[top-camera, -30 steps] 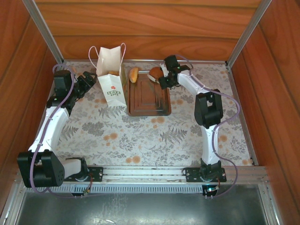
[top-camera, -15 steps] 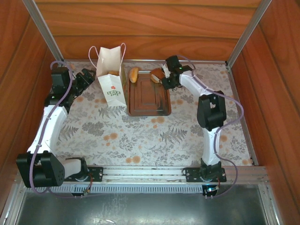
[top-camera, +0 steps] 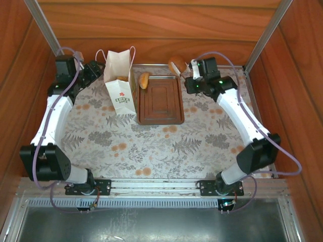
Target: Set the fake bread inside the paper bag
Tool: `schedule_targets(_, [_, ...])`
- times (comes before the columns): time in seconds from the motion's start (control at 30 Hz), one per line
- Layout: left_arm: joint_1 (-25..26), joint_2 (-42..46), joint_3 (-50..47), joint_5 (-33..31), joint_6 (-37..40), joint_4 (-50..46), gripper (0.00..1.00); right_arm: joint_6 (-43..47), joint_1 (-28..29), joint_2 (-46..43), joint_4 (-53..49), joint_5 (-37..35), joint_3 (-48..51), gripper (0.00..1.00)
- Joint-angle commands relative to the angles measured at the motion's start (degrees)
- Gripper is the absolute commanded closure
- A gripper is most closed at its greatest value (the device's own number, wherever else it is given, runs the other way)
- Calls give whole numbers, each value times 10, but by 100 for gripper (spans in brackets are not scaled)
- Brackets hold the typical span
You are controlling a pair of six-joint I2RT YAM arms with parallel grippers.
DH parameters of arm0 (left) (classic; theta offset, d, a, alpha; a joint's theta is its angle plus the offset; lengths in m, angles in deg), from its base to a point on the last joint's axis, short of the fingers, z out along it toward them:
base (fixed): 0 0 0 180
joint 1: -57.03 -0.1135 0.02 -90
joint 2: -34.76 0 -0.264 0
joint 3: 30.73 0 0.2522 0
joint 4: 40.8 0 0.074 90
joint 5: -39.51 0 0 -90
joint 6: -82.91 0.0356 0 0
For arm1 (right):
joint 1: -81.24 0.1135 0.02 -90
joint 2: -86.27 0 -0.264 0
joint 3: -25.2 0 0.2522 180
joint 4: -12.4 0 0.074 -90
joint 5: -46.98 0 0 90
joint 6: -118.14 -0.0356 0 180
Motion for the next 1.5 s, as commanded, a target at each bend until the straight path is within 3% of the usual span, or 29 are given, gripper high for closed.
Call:
schedule_targets(0.0, [11,-34,27,1,20,-26,30,-47,15,-48,7,48,11,53])
schedule_targets(0.1, [17,-57,34,-15,15,-26,42,-55,34,-79,4,50,8,52])
schedule_targets(0.33, [40,-69,40,-67,7,-23,52,-67,92,-114,33,52,-21,53])
schedule_targets(0.7, [47,-58,19,-100,-6,-4,71,-73,166,-44,75,84,-126,52])
schedule_targets(0.93, [47,-40,-8,-105,-22,25,74,-96,185,49,99,128,-206,52])
schedule_targets(1.23, [47,-26,-26,-113,-30,43,78,-115,195,176,64,128,-307,53])
schedule_targets(1.47, [47,-23,-29,-111,-35,49,79,-96,197,253,-27,100,-385,52])
